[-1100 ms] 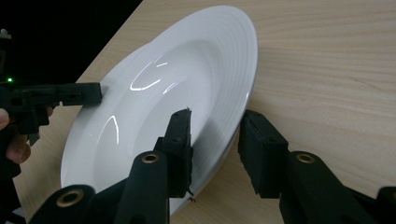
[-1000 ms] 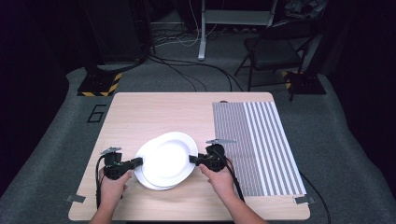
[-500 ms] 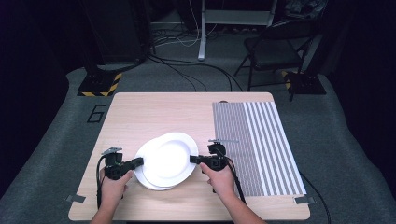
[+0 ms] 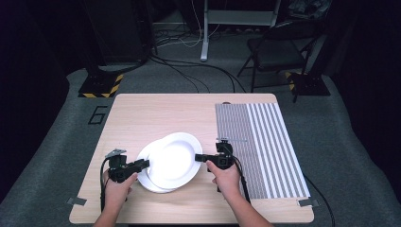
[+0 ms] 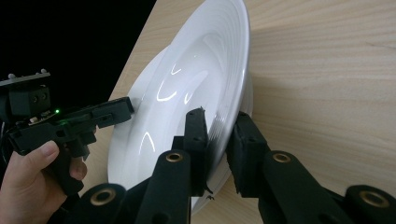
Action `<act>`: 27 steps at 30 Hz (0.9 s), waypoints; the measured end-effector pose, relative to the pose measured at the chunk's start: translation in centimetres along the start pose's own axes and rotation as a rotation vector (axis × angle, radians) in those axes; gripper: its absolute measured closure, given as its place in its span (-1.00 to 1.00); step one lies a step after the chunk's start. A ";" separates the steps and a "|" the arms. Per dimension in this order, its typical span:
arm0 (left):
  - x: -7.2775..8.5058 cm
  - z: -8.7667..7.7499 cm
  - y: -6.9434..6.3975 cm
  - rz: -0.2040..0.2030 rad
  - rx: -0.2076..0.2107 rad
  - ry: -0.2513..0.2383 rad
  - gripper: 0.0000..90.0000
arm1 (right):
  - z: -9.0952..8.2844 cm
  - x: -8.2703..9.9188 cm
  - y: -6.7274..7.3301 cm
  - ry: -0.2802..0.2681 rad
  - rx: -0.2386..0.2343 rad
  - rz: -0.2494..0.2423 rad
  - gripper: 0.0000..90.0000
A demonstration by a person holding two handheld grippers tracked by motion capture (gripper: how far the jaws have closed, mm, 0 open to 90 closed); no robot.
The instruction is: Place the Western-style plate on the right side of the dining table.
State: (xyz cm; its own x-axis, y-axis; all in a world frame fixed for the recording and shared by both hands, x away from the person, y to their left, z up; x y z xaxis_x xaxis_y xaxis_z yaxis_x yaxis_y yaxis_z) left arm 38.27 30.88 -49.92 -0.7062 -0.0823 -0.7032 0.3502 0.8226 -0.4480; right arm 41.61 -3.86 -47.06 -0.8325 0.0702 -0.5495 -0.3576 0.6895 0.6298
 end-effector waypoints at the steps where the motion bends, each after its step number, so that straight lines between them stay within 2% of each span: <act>1: 0.0 0.0 0.0 0.001 -0.001 0.000 0.41 | -0.3 -0.2 0.0 0.000 0.005 -0.010 0.74; 12: 0.0 0.0 -0.2 0.021 -0.006 0.005 0.37 | -1.1 -0.5 -0.2 0.002 0.005 -0.020 0.74; 16: 0.0 0.0 -0.1 0.016 0.000 0.006 0.36 | -1.4 -0.4 -0.9 -0.002 -0.013 0.003 0.73; 21: -0.1 0.1 -0.4 0.022 0.001 0.007 0.24 | -1.4 0.2 -1.8 -0.022 -0.021 0.013 0.70; 27: -0.1 0.1 -0.8 0.015 0.004 0.001 0.14 | -1.3 0.4 -2.1 -0.033 -0.033 0.011 0.69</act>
Point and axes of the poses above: each handheld gripper's, and its own axes: z roughly forward along the jaws, x roughly out of its underside, y roughly to its left, the point moved 1 cm from there along z, roughly forward along the jaws, and after that the axes turned 2 degrees about x, right-handed, at the moved point
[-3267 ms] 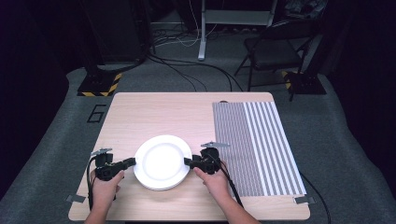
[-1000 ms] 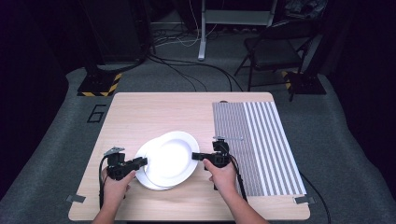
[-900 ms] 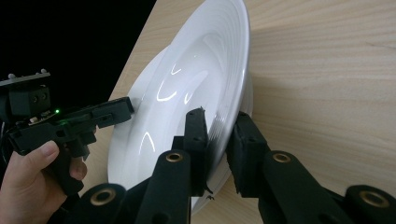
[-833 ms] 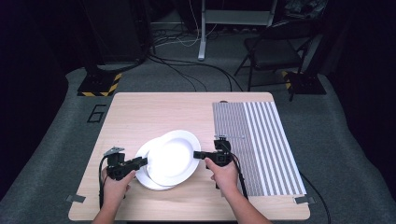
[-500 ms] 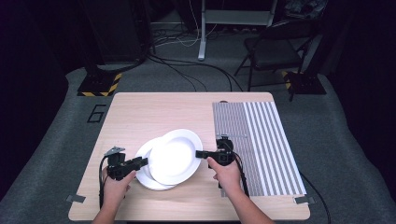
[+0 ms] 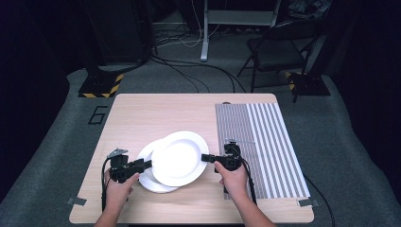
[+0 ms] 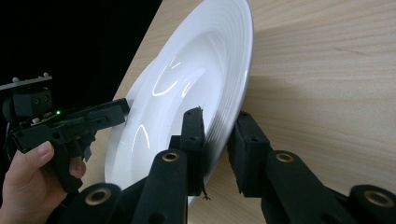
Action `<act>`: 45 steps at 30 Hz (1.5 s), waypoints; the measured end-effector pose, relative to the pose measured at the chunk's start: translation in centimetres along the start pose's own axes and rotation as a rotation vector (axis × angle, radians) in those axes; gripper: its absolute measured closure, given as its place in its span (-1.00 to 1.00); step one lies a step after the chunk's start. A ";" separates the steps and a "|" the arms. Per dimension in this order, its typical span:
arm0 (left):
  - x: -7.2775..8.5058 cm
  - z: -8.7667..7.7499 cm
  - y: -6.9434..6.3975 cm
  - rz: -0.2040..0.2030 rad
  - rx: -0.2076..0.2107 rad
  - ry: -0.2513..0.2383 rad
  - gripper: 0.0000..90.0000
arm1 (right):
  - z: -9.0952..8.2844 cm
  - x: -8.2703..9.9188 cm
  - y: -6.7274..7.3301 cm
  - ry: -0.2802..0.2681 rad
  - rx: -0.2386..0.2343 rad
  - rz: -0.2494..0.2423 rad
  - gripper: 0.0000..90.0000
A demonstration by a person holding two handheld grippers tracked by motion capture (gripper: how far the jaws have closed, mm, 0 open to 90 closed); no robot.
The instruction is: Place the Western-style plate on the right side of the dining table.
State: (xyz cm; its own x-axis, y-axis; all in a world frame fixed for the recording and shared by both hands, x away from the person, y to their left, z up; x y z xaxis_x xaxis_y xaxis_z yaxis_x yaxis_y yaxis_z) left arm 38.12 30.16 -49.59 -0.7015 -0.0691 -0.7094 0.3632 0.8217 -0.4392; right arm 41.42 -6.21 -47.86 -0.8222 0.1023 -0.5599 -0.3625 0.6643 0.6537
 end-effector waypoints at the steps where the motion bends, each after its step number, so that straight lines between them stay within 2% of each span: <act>1: 0.0 0.0 0.0 0.000 0.000 0.000 0.14 | 0.0 0.0 0.0 -0.003 0.000 0.003 0.69; 7: 0.1 0.5 -0.4 -0.018 0.038 -0.007 0.14 | 0.0 0.3 0.2 -0.017 0.008 -0.016 0.68; 8: 0.1 0.6 -0.6 -0.038 0.045 -0.012 0.14 | 0.0 0.3 0.1 -0.018 0.008 -0.017 0.68; 9: 0.1 0.6 -0.6 -0.038 0.045 -0.012 0.14 | 0.0 0.3 0.1 -0.018 0.008 -0.017 0.68; 12: 0.2 1.3 -1.0 -0.043 0.067 0.013 0.13 | 0.0 0.3 0.1 -0.018 0.006 -0.012 0.68; 17: 0.3 1.8 -1.4 -0.031 0.055 0.024 0.12 | 0.0 0.4 0.0 -0.021 0.003 -0.011 0.67; 18: 0.2 1.8 -1.5 -0.063 0.058 0.017 0.12 | 0.0 0.4 0.0 -0.021 0.004 -0.012 0.67; 22: 0.1 2.0 -1.3 -0.079 0.064 0.011 0.12 | 0.0 0.4 0.1 -0.020 0.005 -0.012 0.67; 26: 0.0 1.9 -1.3 -0.066 0.061 0.006 0.12 | 0.0 0.5 0.2 -0.019 0.023 -0.025 0.65; 28: 0.0 1.8 -1.5 -0.079 0.056 0.001 0.12 | 0.0 0.5 0.3 -0.021 0.032 -0.026 0.63; 29: 0.0 1.8 -1.6 -0.075 0.055 0.000 0.12 | 0.0 0.6 0.6 -0.027 0.062 -0.052 0.59; 30: 0.0 1.7 -1.6 -0.068 0.049 0.002 0.12 | 0.0 0.6 0.6 -0.027 0.062 -0.052 0.59; 33: 0.0 1.6 -1.9 -0.049 0.032 0.000 0.12 | 0.1 0.8 1.4 -0.044 0.134 -0.112 0.49; 34: 0.0 1.7 -2.0 -0.044 0.025 -0.010 0.12 | 0.3 1.0 1.8 -0.080 0.185 -0.175 0.38; 35: -0.1 1.7 -2.1 -0.040 0.022 -0.014 0.12 | 0.4 1.0 2.0 -0.093 0.206 -0.194 0.34; 40: -0.1 1.7 -2.2 -0.042 0.020 -0.024 0.12 | 1.0 1.0 2.2 -0.102 0.229 -0.196 0.24; 41: -0.1 1.7 -2.2 -0.043 0.023 -0.026 0.12 | 1.2 1.0 2.2 -0.106 0.239 -0.209 0.21; 42: -0.2 1.6 -2.2 -0.030 0.026 -0.024 0.12 | 1.4 1.1 2.4 -0.120 0.270 -0.249 0.15; 45: -0.2 1.6 -2.2 -0.031 0.020 -0.030 0.12 | 1.5 1.2 2.7 -0.132 0.293 -0.275 0.11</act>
Point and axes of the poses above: each handheld gripper's, and its own axes: z roughly forward along the jaws, x roughly out of its underside, y roughly to its left, the point moved 1 cm from there along z, roughly forward along the jaws, and after that the axes turned 2 degrees about x, right-handed, at the moved point
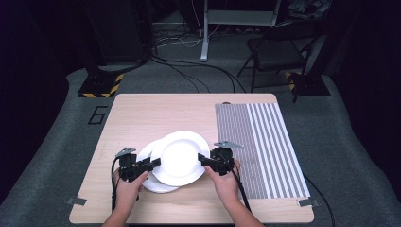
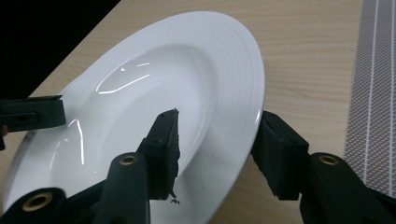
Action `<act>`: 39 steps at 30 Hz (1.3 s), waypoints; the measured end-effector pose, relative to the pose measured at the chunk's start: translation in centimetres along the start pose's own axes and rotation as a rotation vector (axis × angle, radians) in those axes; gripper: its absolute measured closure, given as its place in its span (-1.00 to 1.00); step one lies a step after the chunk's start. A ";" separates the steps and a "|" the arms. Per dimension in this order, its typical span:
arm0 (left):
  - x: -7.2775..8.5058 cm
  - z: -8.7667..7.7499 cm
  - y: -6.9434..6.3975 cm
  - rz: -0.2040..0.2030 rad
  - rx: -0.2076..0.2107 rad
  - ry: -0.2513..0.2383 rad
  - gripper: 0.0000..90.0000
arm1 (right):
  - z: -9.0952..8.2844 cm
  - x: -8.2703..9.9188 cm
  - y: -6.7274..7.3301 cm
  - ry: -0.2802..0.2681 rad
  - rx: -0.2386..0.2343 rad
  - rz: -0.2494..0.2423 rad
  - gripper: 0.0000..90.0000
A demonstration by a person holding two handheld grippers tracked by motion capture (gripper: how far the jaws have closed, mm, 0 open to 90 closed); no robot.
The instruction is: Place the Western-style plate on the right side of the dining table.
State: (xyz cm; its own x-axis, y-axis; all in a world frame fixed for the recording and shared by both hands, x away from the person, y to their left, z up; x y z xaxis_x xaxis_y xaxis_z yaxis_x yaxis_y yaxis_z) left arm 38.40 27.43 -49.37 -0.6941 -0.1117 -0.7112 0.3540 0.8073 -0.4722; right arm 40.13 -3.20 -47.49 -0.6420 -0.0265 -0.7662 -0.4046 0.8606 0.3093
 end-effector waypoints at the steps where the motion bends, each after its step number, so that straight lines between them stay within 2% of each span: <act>1: 0.0 0.0 0.0 0.002 0.000 0.005 0.12 | 0.0 0.0 0.1 0.000 0.009 -0.004 0.08; 6: 0.0 -0.1 -0.4 -0.005 -0.012 -0.005 0.13 | 0.2 0.0 0.5 0.005 0.018 0.011 0.00; 10: -0.1 -0.2 -0.8 0.012 -0.028 -0.007 0.16 | 0.1 0.2 0.5 0.012 0.018 0.039 -0.08; 14: -0.2 -0.3 -1.2 0.018 -0.046 -0.008 0.17 | 0.0 0.1 0.4 0.018 0.012 0.053 -0.08; 17: -0.3 -0.3 -1.5 0.032 -0.050 -0.016 0.17 | -0.2 0.1 0.3 0.011 0.013 0.065 -0.09; 24: -0.5 -0.6 -1.9 0.021 -0.053 -0.043 0.17 | -0.3 0.1 0.3 0.015 0.004 0.090 -0.11; 27: -0.7 -0.8 -2.0 0.031 -0.055 -0.034 0.17 | -0.3 0.0 0.3 0.021 0.002 0.097 -0.11; 30: -1.0 -0.9 -2.2 0.025 -0.050 -0.051 0.18 | -0.4 -0.2 0.2 0.029 -0.005 0.114 -0.13; 34: -1.2 -0.8 -2.4 0.026 -0.056 -0.047 0.18 | -0.5 -0.4 0.2 0.031 -0.016 0.129 -0.13; 36: -1.2 -0.7 -2.5 0.022 -0.058 -0.050 0.18 | -0.6 -0.5 0.2 0.029 0.005 0.123 -0.13; 39: -1.4 -0.8 -2.6 0.032 -0.061 -0.047 0.18 | -0.6 -0.6 0.2 0.032 0.004 0.128 -0.14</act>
Point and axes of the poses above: each handheld gripper's, and its own axes: z roughly forward along the jaws, x roughly out of its underside, y roughly to its left, the point moved 1 cm from there along z, roughly forward along the jaws, and after that the axes turned 2 degrees about x, right-handed, at the moved point
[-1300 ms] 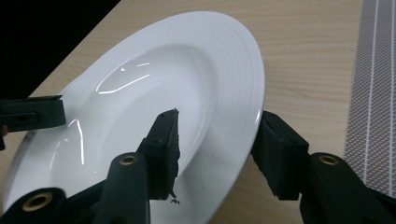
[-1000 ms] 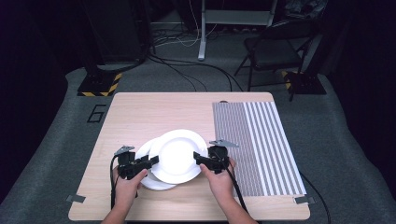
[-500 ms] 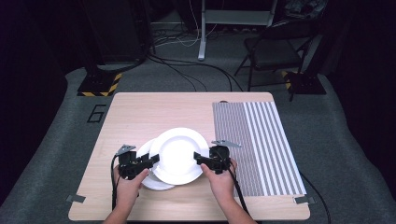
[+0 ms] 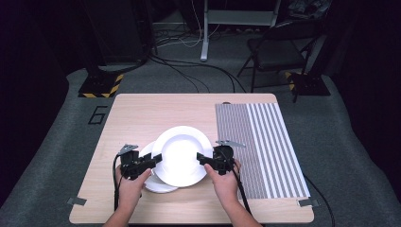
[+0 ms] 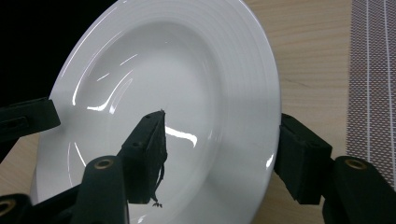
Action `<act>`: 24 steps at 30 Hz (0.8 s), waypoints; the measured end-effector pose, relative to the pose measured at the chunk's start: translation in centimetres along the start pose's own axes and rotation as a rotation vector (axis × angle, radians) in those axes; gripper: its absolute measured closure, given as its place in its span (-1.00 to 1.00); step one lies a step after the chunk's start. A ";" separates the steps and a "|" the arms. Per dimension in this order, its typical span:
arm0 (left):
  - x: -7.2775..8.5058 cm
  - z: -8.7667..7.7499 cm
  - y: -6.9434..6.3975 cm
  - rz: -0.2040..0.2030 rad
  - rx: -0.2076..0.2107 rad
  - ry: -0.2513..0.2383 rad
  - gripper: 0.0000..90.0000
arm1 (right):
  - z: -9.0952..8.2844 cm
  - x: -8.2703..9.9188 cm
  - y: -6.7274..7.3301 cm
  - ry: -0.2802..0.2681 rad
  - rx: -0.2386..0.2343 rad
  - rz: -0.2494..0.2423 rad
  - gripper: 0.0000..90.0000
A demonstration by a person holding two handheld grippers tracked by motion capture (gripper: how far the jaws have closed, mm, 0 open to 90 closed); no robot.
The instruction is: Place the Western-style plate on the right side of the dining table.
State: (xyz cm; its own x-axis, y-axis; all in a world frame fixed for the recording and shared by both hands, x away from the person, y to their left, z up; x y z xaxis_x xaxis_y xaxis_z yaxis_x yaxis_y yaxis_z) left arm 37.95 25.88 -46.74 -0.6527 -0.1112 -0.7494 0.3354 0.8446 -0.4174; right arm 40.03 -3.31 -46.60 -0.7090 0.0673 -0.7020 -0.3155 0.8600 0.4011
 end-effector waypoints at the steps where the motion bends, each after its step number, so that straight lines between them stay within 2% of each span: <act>1: -0.1 0.0 -0.1 -0.007 0.001 -0.007 0.18 | 0.0 0.0 0.0 0.000 0.000 0.000 -0.14; 4: -0.4 0.0 -0.2 0.006 -0.001 -0.011 0.18 | -0.1 -0.1 -0.1 -0.004 -0.004 0.000 -0.14; 7: -0.8 -0.1 -0.4 -0.002 0.000 -0.026 0.18 | -0.4 -0.3 0.0 -0.011 -0.005 0.003 -0.14; 11: -1.3 0.0 -0.8 0.007 -0.003 -0.039 0.18 | -0.8 -0.8 0.1 -0.026 -0.007 -0.004 -0.14; 24: -1.7 0.4 -1.4 0.014 -0.012 -0.042 0.18 | -1.5 -1.5 -0.2 -0.046 -0.006 0.003 -0.14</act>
State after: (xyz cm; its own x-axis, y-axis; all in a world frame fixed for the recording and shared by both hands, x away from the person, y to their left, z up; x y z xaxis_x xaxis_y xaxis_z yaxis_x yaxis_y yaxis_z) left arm 38.86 24.62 -45.12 -0.6185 -0.1211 -0.7764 0.3361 0.8523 -0.4007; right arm 40.17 -4.33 -44.78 -0.6800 0.0935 -0.7273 -0.3172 0.8567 0.4067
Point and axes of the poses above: each handheld gripper's, and its own axes: z roughly forward along the jaws, x roughly out of its underside, y roughly to its left, the point moved 1 cm from there along z, roughly forward along the jaws, and after that the axes turned 2 degrees about x, right-handed, at the moved point
